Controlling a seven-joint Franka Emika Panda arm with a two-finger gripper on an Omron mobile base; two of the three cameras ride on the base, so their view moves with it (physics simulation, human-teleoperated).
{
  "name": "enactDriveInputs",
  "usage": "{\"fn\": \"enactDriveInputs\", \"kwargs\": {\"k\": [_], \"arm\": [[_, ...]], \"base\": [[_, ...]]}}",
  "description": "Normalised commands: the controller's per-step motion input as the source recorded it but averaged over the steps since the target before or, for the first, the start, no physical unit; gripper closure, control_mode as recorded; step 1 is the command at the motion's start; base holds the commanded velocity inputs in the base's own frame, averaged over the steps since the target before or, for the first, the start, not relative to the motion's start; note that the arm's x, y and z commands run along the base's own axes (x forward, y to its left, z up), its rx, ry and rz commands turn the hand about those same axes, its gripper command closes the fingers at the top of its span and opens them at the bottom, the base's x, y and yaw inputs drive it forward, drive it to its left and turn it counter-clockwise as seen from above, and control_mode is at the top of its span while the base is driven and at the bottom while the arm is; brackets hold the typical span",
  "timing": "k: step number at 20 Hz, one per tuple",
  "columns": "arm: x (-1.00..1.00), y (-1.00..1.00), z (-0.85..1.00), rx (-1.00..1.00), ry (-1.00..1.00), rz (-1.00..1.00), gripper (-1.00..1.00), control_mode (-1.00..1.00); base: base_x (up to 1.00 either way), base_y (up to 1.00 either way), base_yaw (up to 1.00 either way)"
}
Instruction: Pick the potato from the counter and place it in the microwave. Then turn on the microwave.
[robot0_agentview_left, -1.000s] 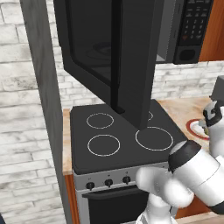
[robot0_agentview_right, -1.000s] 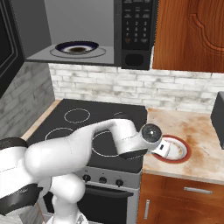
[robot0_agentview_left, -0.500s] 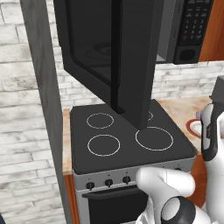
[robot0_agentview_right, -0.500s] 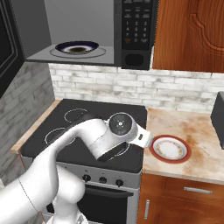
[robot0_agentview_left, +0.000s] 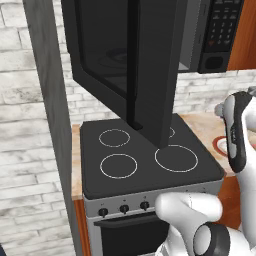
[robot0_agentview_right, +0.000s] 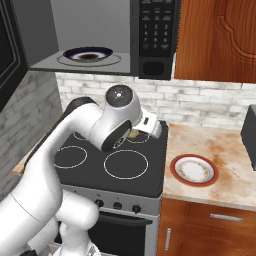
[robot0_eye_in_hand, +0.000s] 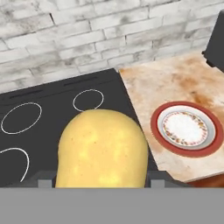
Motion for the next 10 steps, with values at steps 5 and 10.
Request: {"fn": "enactDriveInputs", "kwargs": {"k": [5,10], "arm": [[0.23,0.39,0.53,0.00,0.15,0.15,1.00,-1.00],[0.04,0.44,0.06,0.00,0.06,0.22,1.00,-1.00]], "base": [[0.00,0.00,0.00],[0.00,0.00,0.00]]}}
